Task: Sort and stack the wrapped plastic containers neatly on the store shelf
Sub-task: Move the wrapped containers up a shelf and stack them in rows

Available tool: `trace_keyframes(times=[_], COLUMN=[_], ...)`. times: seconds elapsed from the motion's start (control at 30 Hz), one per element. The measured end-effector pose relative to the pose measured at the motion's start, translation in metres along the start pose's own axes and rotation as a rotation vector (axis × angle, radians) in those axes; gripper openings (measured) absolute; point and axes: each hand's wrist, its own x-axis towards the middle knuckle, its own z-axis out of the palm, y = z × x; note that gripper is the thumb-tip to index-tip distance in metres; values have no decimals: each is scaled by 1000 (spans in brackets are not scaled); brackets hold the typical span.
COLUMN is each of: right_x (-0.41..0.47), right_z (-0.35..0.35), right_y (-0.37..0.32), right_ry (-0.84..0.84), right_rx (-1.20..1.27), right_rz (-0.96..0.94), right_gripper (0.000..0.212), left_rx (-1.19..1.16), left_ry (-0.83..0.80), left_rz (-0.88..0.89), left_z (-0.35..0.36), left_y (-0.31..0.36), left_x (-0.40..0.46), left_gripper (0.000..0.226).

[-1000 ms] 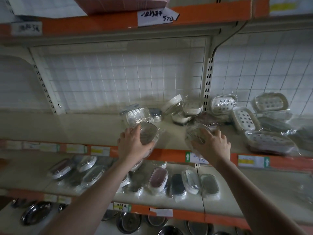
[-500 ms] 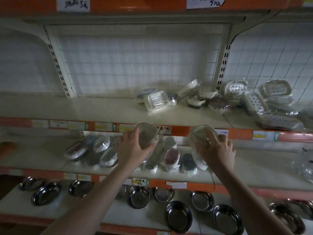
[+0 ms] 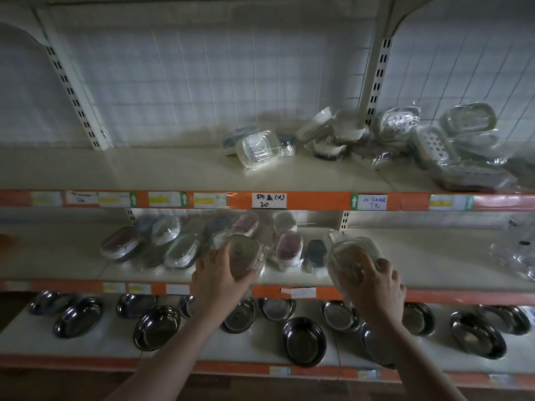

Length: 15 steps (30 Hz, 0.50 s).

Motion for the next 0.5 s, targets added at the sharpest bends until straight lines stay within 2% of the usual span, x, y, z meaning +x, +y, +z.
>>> trace_keyframes(times=[0.23,0.5], right_x=[38,112], right_z=[20,36], right_y=[69,151], right_ry=[-41,-114], right_rx=[1,-48], right_rz=[50,36], right_gripper=[66,60], left_rx=[3,-24], left_ry=[-70,-105], left_rz=[-61,-134], left_z=[66,155], left_y=[61,137], left_x=[6,14], left_gripper=[84,83])
